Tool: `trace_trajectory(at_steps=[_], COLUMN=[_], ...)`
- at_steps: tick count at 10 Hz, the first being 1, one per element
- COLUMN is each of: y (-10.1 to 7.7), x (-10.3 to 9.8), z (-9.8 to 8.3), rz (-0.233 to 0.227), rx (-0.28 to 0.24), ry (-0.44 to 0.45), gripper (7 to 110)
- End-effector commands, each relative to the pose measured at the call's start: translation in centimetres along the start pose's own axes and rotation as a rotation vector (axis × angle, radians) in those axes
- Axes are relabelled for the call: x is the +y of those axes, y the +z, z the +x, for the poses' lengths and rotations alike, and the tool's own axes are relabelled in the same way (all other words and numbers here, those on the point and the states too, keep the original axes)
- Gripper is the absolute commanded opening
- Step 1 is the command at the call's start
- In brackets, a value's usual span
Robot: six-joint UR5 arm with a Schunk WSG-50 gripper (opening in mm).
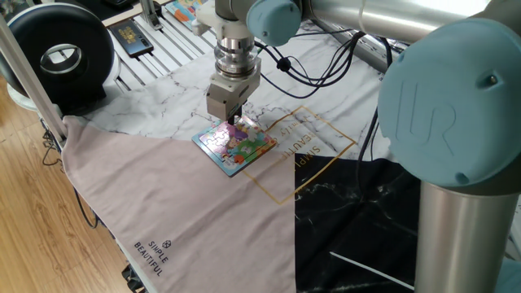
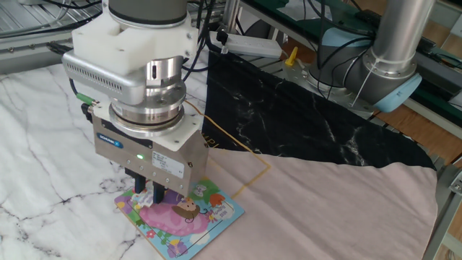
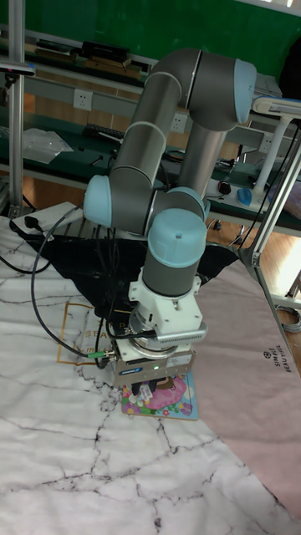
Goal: Assemble one piece of a puzzle
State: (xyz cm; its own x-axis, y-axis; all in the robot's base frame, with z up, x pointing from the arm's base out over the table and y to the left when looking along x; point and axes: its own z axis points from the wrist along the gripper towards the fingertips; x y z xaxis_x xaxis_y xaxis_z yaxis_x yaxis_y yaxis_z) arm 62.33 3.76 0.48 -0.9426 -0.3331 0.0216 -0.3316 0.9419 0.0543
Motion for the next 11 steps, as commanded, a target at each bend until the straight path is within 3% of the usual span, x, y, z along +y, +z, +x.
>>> trace_trajectory(at_steps=[1,4,5,6,9,11], y=[-0.1,-0.1,-0.1,-0.1,-0.1,-0.1], x=[0.4,-0.1,0.0,1.0,1.1,1.2], z=[0.7,0.5,0.4,0.4,-0.2,0.4], rz=[-0.022,0.002,-0.003,-0.043,-0.048,-0.048], rx=[0.027,0.021,0.018,0.017,-0.005,0.017], ry=[-0.023,0.051,0.088,0.118,0.144,0.184], gripper=[7,7,7,7,7,7])
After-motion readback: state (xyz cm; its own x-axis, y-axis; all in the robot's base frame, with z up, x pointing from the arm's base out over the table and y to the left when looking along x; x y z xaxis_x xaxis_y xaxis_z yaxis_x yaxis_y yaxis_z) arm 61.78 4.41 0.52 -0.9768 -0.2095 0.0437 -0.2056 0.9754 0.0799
